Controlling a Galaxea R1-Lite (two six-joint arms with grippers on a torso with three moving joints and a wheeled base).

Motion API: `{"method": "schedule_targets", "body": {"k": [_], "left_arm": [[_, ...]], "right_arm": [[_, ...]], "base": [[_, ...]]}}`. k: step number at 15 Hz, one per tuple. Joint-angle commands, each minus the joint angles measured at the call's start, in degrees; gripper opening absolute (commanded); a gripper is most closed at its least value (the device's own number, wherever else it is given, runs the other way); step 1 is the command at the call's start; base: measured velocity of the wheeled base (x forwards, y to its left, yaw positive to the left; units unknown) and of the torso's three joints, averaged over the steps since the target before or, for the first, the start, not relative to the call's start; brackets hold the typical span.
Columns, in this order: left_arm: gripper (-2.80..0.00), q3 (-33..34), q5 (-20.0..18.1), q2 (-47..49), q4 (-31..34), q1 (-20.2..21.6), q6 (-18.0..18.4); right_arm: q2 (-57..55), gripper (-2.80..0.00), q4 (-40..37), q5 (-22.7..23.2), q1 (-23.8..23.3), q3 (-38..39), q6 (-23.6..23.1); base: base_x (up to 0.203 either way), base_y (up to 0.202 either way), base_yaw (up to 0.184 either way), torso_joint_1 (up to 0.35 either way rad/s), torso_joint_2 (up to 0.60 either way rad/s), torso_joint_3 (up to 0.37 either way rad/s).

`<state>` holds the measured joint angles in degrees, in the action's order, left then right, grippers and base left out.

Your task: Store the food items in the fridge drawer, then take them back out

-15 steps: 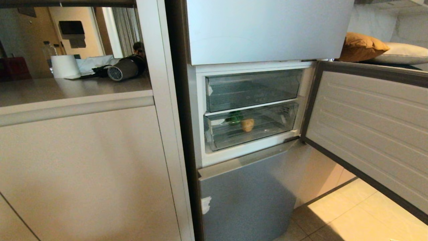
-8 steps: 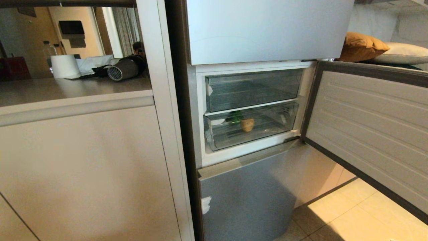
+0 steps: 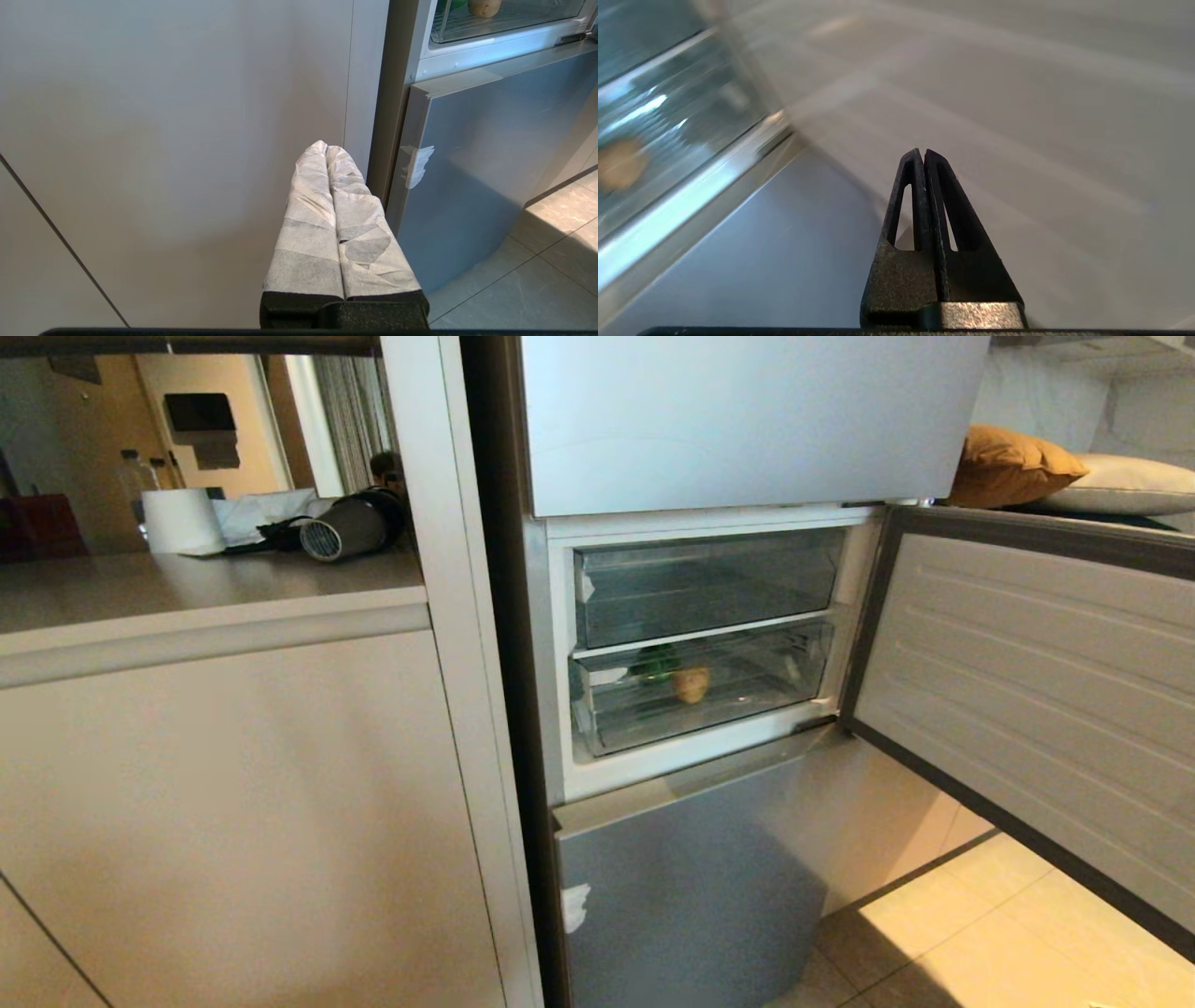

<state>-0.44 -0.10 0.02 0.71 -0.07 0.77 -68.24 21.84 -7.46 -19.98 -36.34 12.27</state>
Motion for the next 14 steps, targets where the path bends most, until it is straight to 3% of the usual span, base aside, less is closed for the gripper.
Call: {"method": "schedule_targets", "body": {"k": [1,7,9,14], "left_arm": [[-2.80,0.00,0.01,-0.02,0.00,0.00,0.02],[-2.80,0.00,0.01,-0.02,0.00,0.07,0.02],[-2.80,0.00,0.01,-0.02,0.00,-0.01,0.02],[-2.80,0.00,0.01,-0.02,0.00,-0.01,0.02]], "right_arm": [[-3.63,-2.80,2.01,0.09,-3.97,-0.99,0.04],[-5.38,-2.80,2.69,0.25,-5.69,-2.89,0.05],[-7.36,-2.80,2.69,0.45,-8.64,-5.02,0.16],[-7.96,-2.80,2.69,1.48,-8.93,-5.76,-1.38]], "base": [[0.000,0.000,0.000,0.000,0.00,0.000],[0.000,0.000,0.000,0.000,0.00,0.000],[0.000,0.000,0.000,0.000,0.00,0.000],[0.000,0.000,0.000,0.000,0.00,0.000]]}}
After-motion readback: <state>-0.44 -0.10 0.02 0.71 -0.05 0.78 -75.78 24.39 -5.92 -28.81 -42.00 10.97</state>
